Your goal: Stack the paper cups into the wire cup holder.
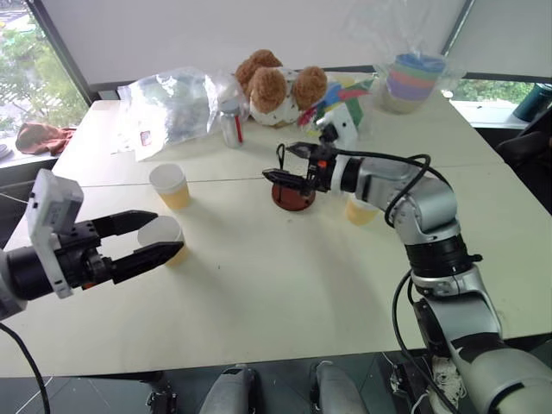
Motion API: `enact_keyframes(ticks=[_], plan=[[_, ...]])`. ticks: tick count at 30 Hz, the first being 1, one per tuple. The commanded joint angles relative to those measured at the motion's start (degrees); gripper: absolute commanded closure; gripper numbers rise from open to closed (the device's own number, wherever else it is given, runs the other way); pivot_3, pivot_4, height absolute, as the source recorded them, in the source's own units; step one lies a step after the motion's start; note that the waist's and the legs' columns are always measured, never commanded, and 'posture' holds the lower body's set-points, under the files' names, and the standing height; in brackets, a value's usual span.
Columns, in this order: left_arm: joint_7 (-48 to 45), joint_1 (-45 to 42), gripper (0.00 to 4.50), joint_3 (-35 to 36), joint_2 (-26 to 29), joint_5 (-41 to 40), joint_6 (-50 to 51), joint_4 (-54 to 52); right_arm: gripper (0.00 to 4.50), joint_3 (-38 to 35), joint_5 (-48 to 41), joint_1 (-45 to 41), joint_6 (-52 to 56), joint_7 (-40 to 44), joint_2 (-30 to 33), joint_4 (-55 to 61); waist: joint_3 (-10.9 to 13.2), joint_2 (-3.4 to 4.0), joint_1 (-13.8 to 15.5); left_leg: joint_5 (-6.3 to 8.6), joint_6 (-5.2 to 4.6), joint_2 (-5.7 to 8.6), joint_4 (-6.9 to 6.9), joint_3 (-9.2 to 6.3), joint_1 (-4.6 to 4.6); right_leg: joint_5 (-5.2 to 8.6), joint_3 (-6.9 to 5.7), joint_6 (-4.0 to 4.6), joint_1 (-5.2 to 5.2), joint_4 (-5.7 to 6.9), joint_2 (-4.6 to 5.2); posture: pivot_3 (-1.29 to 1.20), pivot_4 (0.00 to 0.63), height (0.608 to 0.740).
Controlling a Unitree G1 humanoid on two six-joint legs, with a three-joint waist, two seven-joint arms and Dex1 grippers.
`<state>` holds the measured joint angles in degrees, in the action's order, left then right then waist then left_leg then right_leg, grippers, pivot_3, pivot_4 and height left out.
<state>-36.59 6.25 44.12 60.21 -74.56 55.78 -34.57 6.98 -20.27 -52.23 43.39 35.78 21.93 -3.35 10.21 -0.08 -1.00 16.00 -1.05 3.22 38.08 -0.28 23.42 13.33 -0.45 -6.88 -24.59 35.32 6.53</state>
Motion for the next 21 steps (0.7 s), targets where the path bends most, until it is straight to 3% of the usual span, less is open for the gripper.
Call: enact_keyframes(ticks=[1,12,14,21], plan=[[-0.8,-1.9,0.17,0.5,0.9,0.3,-1.3,0.8,0.00,0.2,2.8,-2.1,-1.8,-2.8,-1.8,-1.8,0.0,0.00,0.0,0.00,0.01,0.00,0.00,0.00,0.00,0.00,0.00,0.00,0.00,0.00,0.00,0.00,0.150,0.740],[0.0,-4.9,0.17,-1.6,-0.1,2.2,-2.3,0.8,0.00,2.4,9.0,-5.3,-6.0,-5.7,-7.7,-12.6,0.0,0.00,-0.2,-0.04,0.07,-0.03,-0.07,0.01,0.00,0.00,0.00,0.00,-0.06,0.03,-0.05,0.00,0.150,0.740],[0.2,-4.7,0.00,-1.7,-0.3,2.5,-2.5,0.5,0.82,2.3,9.9,-6.0,-6.5,-6.3,-8.5,-14.3,0.0,0.00,-0.2,-0.04,0.08,-0.03,-0.07,0.01,0.00,0.00,0.01,0.00,-0.06,0.03,-0.05,0.00,0.150,0.740],[0.0,-3.5,0.00,-2.0,-1.3,5.2,-3.2,-0.3,4.45,2.3,11.7,-6.4,-6.8,-6.7,-9.8,-15.2,0.0,0.01,-0.3,-0.04,0.08,-0.03,-0.08,-0.01,0.00,0.00,0.00,0.00,-0.07,0.04,-0.06,0.00,0.150,0.740]])
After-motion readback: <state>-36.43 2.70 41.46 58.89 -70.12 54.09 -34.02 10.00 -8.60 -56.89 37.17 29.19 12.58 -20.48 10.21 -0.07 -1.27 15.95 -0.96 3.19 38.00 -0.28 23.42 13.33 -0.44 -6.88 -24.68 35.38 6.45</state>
